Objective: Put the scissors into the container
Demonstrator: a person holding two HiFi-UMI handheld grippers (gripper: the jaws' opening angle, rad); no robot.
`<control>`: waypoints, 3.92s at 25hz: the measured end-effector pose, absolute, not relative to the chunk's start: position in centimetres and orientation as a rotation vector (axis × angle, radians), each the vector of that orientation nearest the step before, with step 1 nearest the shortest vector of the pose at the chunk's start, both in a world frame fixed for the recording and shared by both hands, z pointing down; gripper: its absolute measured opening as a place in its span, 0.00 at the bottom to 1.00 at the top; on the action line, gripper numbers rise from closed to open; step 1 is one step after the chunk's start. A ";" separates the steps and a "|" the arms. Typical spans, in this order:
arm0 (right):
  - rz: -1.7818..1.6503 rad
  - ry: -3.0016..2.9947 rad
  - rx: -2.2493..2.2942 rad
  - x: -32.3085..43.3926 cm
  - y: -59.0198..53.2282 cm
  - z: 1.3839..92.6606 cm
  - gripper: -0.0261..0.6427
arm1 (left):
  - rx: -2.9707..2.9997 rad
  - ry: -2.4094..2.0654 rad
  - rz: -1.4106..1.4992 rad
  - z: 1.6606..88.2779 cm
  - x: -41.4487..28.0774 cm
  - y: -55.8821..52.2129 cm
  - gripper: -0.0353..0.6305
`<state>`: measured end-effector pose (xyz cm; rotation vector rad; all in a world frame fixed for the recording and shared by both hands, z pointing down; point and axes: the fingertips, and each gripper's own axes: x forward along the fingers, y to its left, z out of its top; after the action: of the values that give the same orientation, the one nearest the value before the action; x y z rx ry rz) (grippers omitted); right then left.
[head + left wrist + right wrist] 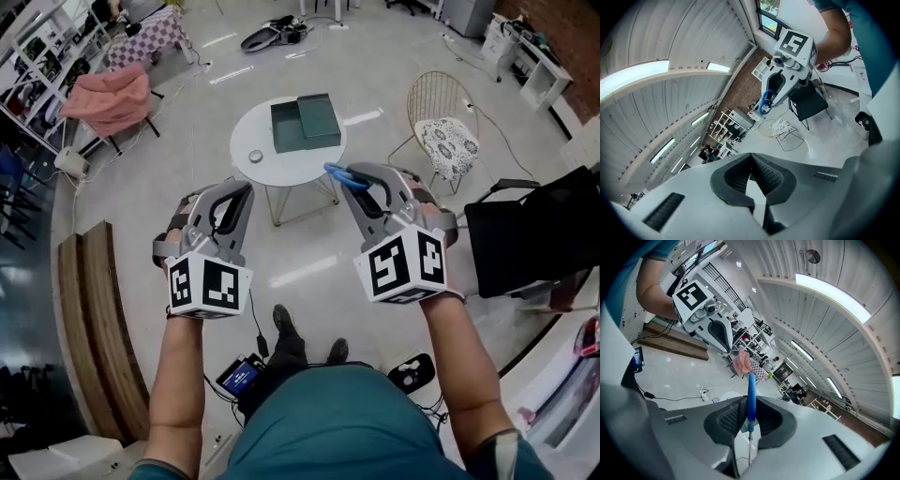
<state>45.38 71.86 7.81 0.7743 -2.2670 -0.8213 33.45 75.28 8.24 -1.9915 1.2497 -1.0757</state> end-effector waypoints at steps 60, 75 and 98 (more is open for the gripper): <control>-0.808 -2.288 0.665 18.1 29.9 6.6 0.14 | -2.043 1.313 -1.101 7.9 7.7 35.6 0.08; -0.859 -2.394 0.505 20.4 20.4 7.0 0.14 | -1.949 1.472 -1.208 7.8 11.1 28.0 0.08; -0.731 -2.303 0.671 19.4 5.7 9.5 0.14 | -2.060 1.300 -1.145 10.7 8.0 11.3 0.08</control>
<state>19.40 5.71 9.50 0.6711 -2.3030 -0.7308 7.99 11.29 10.72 -2.0598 1.2998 -1.1446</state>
